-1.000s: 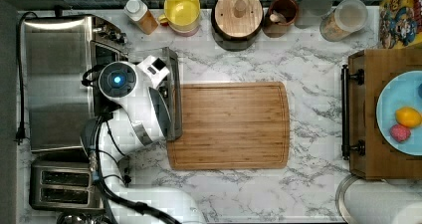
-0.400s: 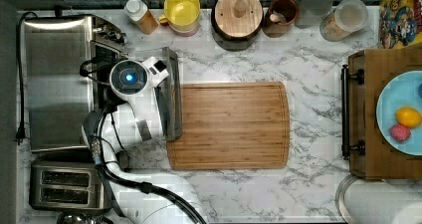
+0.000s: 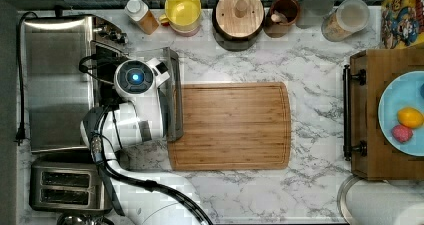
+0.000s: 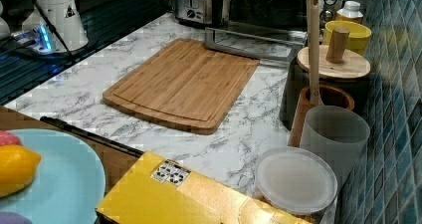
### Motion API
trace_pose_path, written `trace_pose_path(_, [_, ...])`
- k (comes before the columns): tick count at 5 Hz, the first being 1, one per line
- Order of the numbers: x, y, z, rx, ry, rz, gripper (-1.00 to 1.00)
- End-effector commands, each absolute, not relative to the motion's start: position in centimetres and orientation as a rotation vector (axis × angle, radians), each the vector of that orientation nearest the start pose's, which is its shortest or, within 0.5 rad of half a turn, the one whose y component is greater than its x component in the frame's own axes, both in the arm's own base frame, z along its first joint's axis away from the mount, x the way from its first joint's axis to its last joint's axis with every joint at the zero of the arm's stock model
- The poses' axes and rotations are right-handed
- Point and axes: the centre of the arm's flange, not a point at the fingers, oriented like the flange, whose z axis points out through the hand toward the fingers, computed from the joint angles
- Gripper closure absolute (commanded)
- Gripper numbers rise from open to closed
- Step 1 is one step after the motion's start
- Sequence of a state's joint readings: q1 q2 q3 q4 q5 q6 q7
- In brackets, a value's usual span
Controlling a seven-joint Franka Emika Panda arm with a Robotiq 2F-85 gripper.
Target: Put the bowl in the oven.
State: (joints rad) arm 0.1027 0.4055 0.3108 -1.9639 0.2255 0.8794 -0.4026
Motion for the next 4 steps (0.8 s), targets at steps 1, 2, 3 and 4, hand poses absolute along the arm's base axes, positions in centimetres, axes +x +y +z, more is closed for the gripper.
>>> trace_pose_path(1, [59.1, 28.6, 31.1, -2.72, 0.291, -0.099, 1.0])
trace_pose_path(2, [59.5, 27.9, 30.7, -2.701, 0.343, -0.115, 1.0])
trace_pose_path(3, [60.1, 27.2, 30.7, -2.65, 0.374, -0.093, 1.0])
trace_pose_path(4, [59.9, 28.1, 28.9, -2.647, 0.349, -0.016, 1.0])
